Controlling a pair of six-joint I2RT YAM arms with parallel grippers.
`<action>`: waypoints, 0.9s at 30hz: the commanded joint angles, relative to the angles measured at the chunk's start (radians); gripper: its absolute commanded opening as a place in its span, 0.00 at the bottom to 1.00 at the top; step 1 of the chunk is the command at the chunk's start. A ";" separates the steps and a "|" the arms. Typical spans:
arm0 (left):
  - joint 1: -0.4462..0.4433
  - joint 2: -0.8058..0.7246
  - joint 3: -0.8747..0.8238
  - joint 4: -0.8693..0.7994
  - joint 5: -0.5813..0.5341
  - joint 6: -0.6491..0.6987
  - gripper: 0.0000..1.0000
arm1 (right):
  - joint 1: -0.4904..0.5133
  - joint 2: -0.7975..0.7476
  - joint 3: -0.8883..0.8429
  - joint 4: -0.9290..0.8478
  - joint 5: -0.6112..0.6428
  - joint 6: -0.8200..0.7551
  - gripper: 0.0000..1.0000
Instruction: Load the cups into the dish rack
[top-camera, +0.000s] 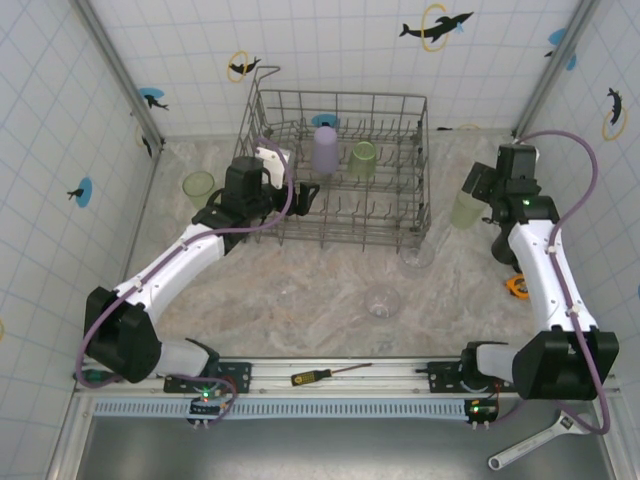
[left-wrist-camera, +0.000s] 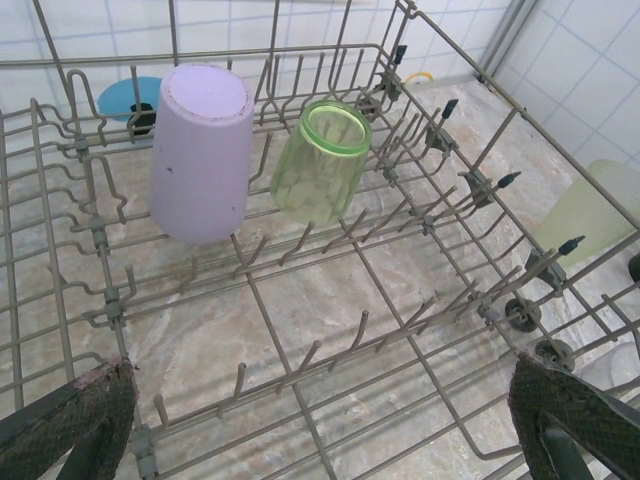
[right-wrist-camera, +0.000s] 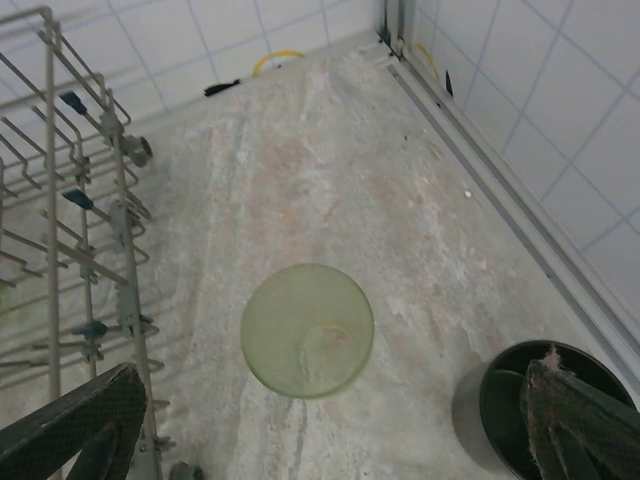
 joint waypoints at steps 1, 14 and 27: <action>-0.011 -0.024 0.000 0.015 -0.013 -0.002 0.98 | -0.022 0.002 -0.032 -0.071 -0.013 -0.023 1.00; -0.014 -0.022 0.004 0.013 -0.002 -0.004 0.97 | -0.151 0.051 -0.132 -0.108 -0.027 -0.069 0.99; -0.014 -0.032 0.007 0.013 0.016 -0.011 0.98 | -0.220 0.163 -0.150 -0.083 -0.091 -0.144 0.86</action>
